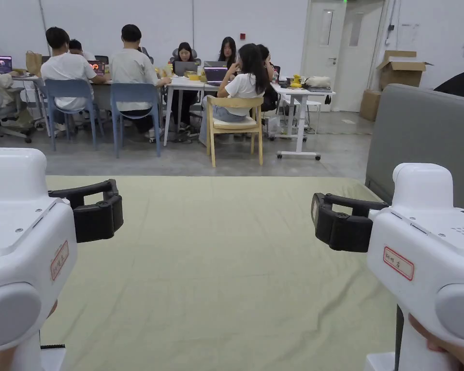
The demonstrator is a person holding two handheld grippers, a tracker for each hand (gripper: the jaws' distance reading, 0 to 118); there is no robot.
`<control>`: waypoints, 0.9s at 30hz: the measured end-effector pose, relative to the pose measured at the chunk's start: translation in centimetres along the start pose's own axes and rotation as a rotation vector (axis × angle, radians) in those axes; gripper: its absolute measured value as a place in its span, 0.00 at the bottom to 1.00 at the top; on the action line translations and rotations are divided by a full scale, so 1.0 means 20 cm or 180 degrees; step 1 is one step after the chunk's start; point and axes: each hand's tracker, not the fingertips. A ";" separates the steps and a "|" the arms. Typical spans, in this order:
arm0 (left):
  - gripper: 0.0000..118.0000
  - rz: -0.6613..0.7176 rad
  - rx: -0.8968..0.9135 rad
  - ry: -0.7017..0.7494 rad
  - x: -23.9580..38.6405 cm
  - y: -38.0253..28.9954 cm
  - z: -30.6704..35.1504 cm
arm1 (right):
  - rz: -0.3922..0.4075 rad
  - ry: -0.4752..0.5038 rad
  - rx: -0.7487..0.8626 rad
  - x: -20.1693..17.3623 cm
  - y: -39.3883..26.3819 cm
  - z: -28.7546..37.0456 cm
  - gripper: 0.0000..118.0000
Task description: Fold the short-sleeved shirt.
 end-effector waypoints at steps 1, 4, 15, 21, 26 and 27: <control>1.00 0.0002 -0.0001 0.0008 0.00 0.00 0.00 | -0.0045 0.0055 -0.0064 0.00 0.01 0.01 1.00; 1.00 0.0020 -0.0032 0.0010 0.00 0.00 -0.02 | -0.0199 0.0326 -0.0085 0.01 0.00 0.03 1.00; 1.00 0.0045 -0.0099 -0.0056 0.03 -0.02 -0.01 | -0.0401 0.0052 -0.0161 0.05 0.03 -0.01 1.00; 1.00 0.0055 -0.0091 -0.0044 0.04 -0.03 0.00 | -0.0273 0.0094 -0.0311 0.05 0.04 -0.05 1.00; 1.00 0.0049 -0.0081 -0.0016 0.04 -0.04 -0.01 | 0.0468 -0.0316 0.0065 -0.06 -0.01 -0.05 1.00; 1.00 0.0041 -0.0084 -0.0010 0.04 -0.04 -0.01 | 0.0522 -0.0325 0.0075 -0.08 -0.02 -0.05 1.00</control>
